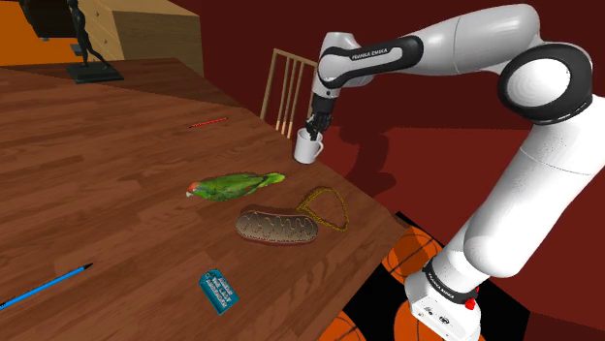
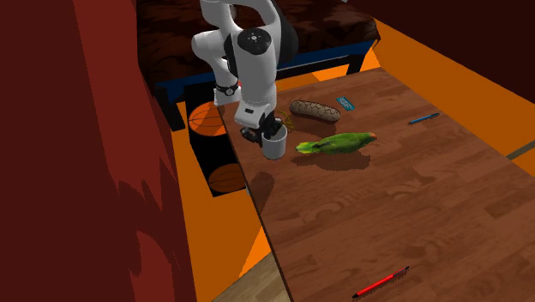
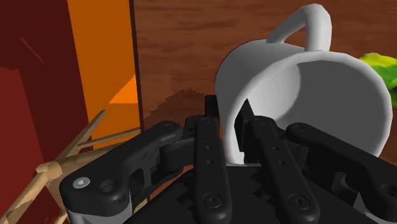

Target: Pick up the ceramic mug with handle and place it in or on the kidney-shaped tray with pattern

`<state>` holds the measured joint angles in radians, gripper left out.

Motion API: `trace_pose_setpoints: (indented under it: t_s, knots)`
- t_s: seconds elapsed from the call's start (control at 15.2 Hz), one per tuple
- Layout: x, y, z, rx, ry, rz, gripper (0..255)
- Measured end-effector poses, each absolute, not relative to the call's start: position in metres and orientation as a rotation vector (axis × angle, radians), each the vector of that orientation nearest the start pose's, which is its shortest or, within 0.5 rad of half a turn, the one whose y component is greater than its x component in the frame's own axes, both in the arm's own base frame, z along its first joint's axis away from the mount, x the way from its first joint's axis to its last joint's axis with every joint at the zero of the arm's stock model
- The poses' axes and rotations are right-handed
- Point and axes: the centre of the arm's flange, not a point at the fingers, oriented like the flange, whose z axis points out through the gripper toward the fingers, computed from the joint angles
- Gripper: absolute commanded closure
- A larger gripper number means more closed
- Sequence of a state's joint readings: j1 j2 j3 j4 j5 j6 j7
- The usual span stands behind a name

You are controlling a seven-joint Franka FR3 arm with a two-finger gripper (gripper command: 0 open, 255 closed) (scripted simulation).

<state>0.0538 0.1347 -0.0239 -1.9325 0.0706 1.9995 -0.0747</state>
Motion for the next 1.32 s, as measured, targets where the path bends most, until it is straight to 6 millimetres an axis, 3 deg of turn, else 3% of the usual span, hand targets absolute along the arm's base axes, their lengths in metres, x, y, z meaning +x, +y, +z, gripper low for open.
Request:
trace_pose_setpoints:
  t_s: [0.66, 0.86, 1.32]
  knots:
    - [0.581, 0.022, 0.466, -3.076, -0.112, 0.102, 255]
    - [0.563, 0.042, 0.471, -3.076, -0.113, 0.102, 255]
    - [0.510, 0.115, 0.480, -3.076, -0.114, 0.102, 255]
